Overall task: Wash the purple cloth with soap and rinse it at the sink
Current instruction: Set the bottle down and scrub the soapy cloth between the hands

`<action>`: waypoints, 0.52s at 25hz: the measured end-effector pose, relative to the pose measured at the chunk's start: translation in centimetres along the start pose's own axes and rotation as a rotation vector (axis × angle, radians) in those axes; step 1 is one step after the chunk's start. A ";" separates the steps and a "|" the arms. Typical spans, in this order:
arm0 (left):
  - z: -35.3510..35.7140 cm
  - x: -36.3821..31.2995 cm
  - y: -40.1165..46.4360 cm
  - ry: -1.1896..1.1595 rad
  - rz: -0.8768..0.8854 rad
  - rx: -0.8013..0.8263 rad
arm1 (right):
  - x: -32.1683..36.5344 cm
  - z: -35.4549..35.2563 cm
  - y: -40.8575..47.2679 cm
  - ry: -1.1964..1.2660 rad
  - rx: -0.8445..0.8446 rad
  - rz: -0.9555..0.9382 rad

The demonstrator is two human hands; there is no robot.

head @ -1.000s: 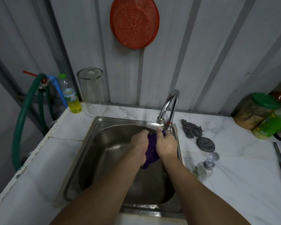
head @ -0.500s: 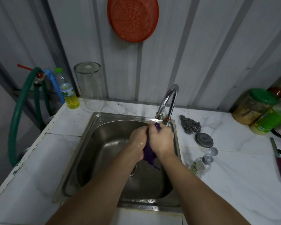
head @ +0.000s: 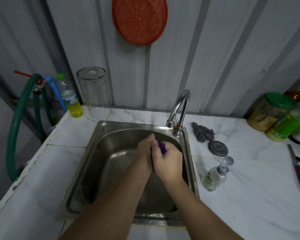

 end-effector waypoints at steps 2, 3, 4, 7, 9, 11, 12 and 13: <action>0.6 0.3 -0.4 0.042 -0.016 0.063 | -0.3 -0.5 1.9 -0.056 -0.020 0.126; 0.8 0.4 -0.4 0.068 -0.012 0.095 | -1.5 -0.4 3.1 -0.052 -0.004 0.233; 0.9 0.7 -0.4 0.091 -0.010 0.105 | -2.7 -0.5 3.8 -0.007 0.024 0.383; 0.6 0.8 -0.8 0.122 -0.054 0.131 | -5.5 1.0 3.0 0.391 0.123 0.877; 0.0 0.9 -0.7 0.070 -0.106 0.155 | -5.8 1.5 1.9 0.636 0.181 1.011; -0.3 0.5 -0.6 -0.015 -0.074 0.212 | -5.8 1.6 1.4 0.835 0.223 1.031; -0.3 0.4 -0.5 -0.060 -0.044 0.236 | -5.9 1.6 1.6 0.921 0.230 1.025; -0.5 0.5 -0.3 -0.094 -0.022 0.234 | -6.0 1.7 2.0 0.970 0.226 1.012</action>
Point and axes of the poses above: each hand's wrist, its own y-axis towards the middle knuckle, its own z-axis out of the palm, x = y × z, the point moved 6 cm from there along y, towards the middle knuckle, and after that the axes turned 8 degrees about -y, right-handed, at the moved point
